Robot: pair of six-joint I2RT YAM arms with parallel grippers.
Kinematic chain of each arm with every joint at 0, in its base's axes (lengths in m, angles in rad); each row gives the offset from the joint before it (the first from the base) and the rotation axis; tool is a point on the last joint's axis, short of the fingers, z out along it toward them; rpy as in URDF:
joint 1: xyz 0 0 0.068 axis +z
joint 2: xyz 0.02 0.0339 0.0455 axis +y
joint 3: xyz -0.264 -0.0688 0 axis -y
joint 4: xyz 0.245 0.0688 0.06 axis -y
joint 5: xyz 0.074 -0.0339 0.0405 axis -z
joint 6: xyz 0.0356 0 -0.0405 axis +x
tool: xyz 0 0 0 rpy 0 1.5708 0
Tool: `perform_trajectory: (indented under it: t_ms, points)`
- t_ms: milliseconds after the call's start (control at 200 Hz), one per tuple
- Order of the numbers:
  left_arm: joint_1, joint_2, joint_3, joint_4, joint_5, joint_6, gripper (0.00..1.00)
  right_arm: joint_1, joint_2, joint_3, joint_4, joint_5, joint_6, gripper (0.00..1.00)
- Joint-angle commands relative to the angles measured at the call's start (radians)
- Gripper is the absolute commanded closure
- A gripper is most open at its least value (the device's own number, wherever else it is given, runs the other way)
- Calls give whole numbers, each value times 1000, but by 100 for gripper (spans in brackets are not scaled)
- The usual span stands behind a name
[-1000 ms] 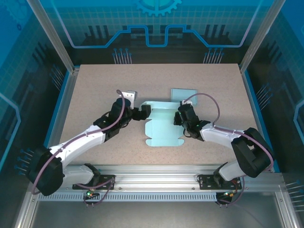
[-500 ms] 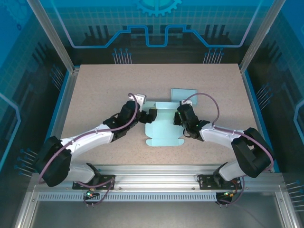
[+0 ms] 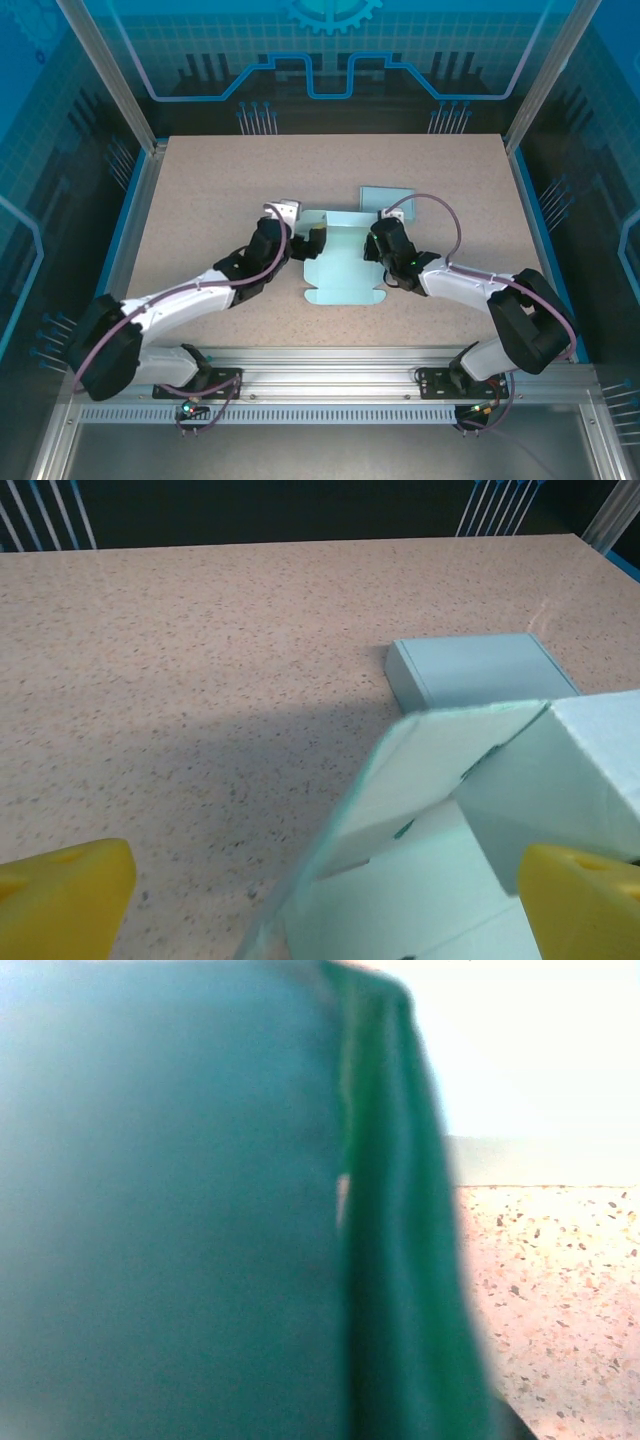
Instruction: Fold the paper box
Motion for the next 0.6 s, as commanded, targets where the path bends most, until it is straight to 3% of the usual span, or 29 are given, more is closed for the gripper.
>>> perform_trajectory:
  t_ms: [0,270,455,595]
  points:
    - [-5,-133,-50,-101,-40,-77,1,16,5,30,-18,19,13,100]
    - [-5,-377,-187,-282,38,-299,1,17,-1,31,-26,25,19,100]
    - [-12,-361,-252,-167,181,-376,15,18,-8,30,-30,21,28,100]
    - [-17,-280,-256,-75,229,-407,16,17,-10,33,-31,19,28,100]
